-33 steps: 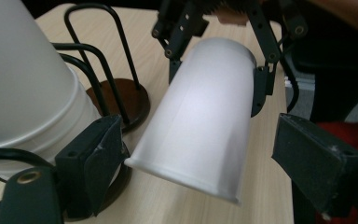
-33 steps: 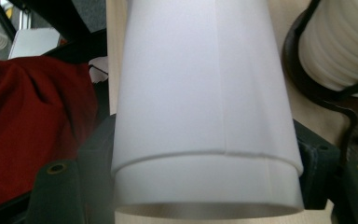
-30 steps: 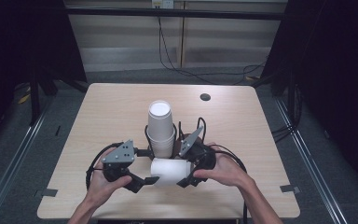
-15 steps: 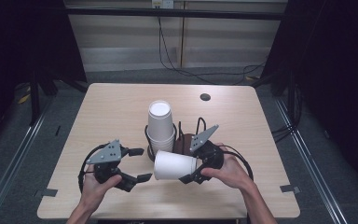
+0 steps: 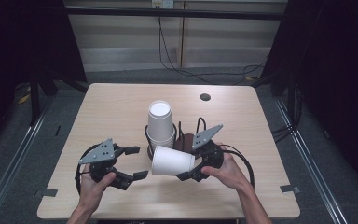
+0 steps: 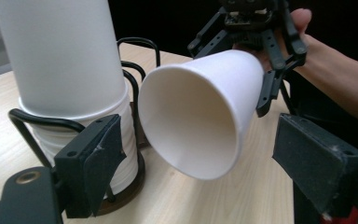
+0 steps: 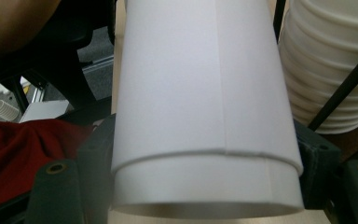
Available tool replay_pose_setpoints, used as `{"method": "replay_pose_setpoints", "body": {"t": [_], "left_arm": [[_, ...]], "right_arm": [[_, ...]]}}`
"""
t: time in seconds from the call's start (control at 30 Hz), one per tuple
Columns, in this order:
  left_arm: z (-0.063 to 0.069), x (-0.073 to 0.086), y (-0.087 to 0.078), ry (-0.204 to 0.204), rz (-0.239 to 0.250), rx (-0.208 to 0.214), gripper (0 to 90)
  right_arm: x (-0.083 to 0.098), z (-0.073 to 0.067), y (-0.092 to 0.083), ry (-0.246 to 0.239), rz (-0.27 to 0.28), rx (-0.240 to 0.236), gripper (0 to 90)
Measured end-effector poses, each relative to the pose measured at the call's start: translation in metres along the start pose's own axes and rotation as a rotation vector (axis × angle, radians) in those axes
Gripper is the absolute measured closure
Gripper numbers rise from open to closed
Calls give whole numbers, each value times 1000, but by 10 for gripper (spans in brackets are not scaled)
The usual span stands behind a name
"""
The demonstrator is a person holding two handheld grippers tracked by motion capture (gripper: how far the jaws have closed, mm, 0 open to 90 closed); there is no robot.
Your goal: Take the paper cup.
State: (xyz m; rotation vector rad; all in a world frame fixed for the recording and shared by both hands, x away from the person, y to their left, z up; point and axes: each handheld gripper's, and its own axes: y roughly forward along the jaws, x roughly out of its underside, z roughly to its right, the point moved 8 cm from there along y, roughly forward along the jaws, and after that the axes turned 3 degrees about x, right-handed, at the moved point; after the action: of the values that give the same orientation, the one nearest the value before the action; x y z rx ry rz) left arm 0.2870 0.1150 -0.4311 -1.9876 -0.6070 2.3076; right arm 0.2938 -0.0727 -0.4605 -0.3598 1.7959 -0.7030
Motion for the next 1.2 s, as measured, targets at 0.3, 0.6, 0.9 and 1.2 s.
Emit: {"method": "replay_pose_setpoints", "body": {"t": [0.3, 0.6, 0.9, 1.2], "left_arm": [[1, 1, 0, -10, 25, 37, 155], [4, 0, 4, -1, 32, 69, 5], [6, -1, 13, 1, 23, 82, 3], [9, -1, 22, -9, 25, 110, 2]], "right_arm": [[-7, -6, -1, -27, 65, -27, 258], [-11, -9, 0, -43, 92, -43, 258], [-17, -16, 2, -72, 118, -62, 258], [-21, -24, 3, -104, 117, -84, 259]]}}
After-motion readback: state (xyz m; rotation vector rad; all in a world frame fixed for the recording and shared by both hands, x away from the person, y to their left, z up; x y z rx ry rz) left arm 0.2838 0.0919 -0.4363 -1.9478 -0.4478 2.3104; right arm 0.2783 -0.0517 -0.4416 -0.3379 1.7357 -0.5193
